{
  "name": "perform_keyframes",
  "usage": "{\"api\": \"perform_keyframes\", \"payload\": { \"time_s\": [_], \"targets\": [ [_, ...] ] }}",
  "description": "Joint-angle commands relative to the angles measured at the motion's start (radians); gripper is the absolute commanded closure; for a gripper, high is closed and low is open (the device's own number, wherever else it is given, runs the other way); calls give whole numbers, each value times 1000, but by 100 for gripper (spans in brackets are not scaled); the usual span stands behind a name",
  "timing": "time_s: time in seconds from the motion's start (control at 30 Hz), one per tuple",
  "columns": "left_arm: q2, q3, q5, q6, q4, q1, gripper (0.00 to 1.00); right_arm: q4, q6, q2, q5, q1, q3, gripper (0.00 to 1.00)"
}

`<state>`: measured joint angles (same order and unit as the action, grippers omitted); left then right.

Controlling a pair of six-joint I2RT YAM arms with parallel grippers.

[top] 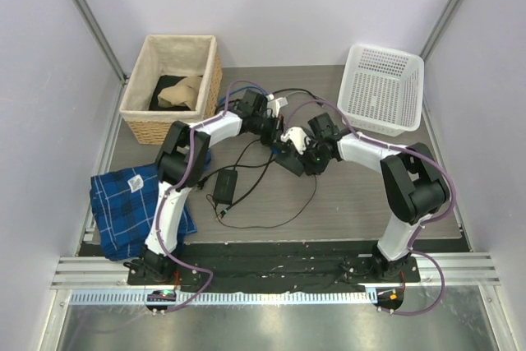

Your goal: Pull the plug from the switch port

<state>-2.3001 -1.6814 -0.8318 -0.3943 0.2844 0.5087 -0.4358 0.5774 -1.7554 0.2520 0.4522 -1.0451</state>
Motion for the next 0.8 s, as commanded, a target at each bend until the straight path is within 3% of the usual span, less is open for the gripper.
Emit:
{"api": "perform_keyframes", "payload": {
  "time_s": [0.0,0.2,0.27,0.3,0.43,0.63,0.77],
  "targets": [
    [-53,17,178,34,45,19,100,-96,-30,-42,94,-4,44,99],
    [-55,20,195,34,45,17,100,-245,-65,-154,236,-90,-85,99],
    [-53,23,201,34,45,17,100,-242,-86,-153,172,-89,-93,99],
    [-53,25,204,34,47,17,100,-160,-115,-138,39,-86,-57,99],
    [-47,22,206,41,50,19,100,-14,-165,-73,-157,-83,31,99],
    [-45,20,214,48,56,19,100,-141,-205,-125,18,-81,11,99],
    [-45,25,214,48,56,19,100,-155,-185,-79,0,-78,57,99]
  ]
}}
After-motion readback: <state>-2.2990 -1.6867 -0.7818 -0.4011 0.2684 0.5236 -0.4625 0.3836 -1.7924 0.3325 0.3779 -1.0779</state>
